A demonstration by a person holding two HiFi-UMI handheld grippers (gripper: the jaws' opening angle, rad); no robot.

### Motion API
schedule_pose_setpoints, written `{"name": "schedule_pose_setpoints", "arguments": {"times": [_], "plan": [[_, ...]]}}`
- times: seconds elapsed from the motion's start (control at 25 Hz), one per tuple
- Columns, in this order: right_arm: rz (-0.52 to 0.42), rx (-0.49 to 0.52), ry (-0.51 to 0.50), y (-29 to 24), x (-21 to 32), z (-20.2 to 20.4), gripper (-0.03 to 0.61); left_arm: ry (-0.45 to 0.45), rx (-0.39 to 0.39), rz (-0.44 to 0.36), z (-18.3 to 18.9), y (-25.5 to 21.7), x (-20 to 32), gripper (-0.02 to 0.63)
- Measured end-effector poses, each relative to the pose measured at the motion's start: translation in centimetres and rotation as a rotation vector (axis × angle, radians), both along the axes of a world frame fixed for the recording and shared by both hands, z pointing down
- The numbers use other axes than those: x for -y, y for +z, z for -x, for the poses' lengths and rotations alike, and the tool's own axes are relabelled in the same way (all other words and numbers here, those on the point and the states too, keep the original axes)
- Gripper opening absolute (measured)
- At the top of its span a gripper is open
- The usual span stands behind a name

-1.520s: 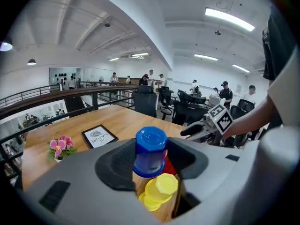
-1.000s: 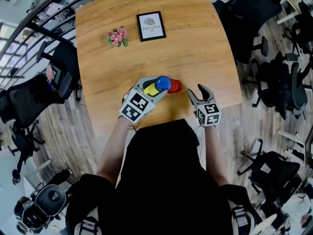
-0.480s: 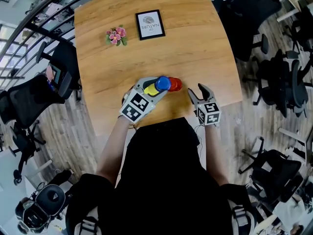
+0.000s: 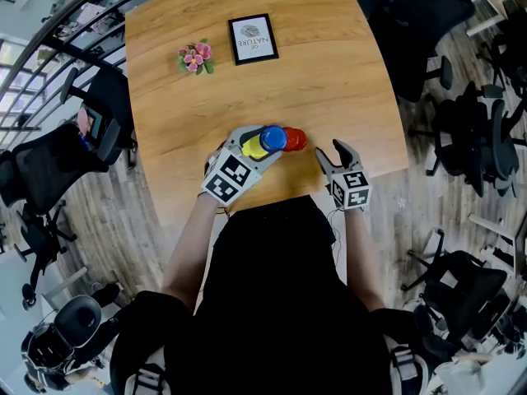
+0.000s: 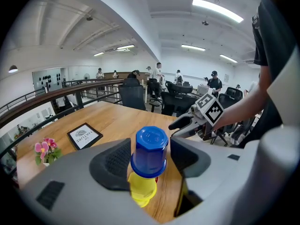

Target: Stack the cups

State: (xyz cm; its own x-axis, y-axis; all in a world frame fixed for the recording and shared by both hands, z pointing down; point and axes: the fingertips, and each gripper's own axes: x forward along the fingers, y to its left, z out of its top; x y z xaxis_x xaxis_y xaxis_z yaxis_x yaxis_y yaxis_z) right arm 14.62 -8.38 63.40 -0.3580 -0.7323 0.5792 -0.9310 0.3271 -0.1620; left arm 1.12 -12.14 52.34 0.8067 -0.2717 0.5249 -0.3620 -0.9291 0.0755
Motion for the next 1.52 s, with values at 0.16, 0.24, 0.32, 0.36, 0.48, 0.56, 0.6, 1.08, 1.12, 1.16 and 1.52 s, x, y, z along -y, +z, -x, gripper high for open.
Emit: {"name": "schedule_pose_setpoints", "arguments": {"times": [0.16,0.24,0.32,0.36,0.48,0.56,0.6,1.08,1.12,1.16,1.52], "plan": [[0.000,-0.002,-0.001,-0.1,0.0,-0.1,0.247,0.000,-0.021,0.004,-0.1,-0.3,0.0,0.295],[-0.005,-0.002,-0.003,-0.3,0.0,-0.1,0.247,0.002,-0.027,0.004,-0.1,-0.5,-0.1,0.298],[-0.013,-0.005,-0.005,-0.5,0.2,0.0,0.247,-0.002,-0.034,0.001,0.0,-0.7,0.0,0.299],[-0.017,-0.005,-0.006,-0.7,0.3,0.1,0.247,-0.006,-0.039,-0.001,0.1,-0.7,0.0,0.299],[-0.027,-0.007,-0.004,-1.0,0.2,0.2,0.247,-0.028,-0.053,-0.010,0.6,-1.1,0.0,0.301],[-0.034,-0.011,0.000,-1.4,0.1,0.2,0.247,-0.048,-0.065,-0.022,1.1,-1.5,0.0,0.302],[-0.039,-0.012,0.001,-1.6,0.0,0.3,0.247,-0.057,-0.070,-0.027,1.4,-1.7,-0.1,0.304],[-0.069,-0.011,-0.091,-2.9,-0.4,1.9,0.245,-0.277,-0.131,-0.037,5.4,-2.2,-1.7,0.302],[-0.075,-0.010,-0.102,-3.2,-0.6,2.1,0.245,-0.301,-0.139,-0.037,5.7,-2.3,-2.0,0.302],[-0.080,-0.010,-0.112,-3.5,-0.8,2.3,0.245,-0.326,-0.148,-0.033,6.0,-2.3,-2.3,0.302],[-0.108,-0.022,-0.186,-5.9,-4.9,2.8,0.217,-0.443,-0.205,0.023,6.5,-2.0,-6.9,0.302]]}}
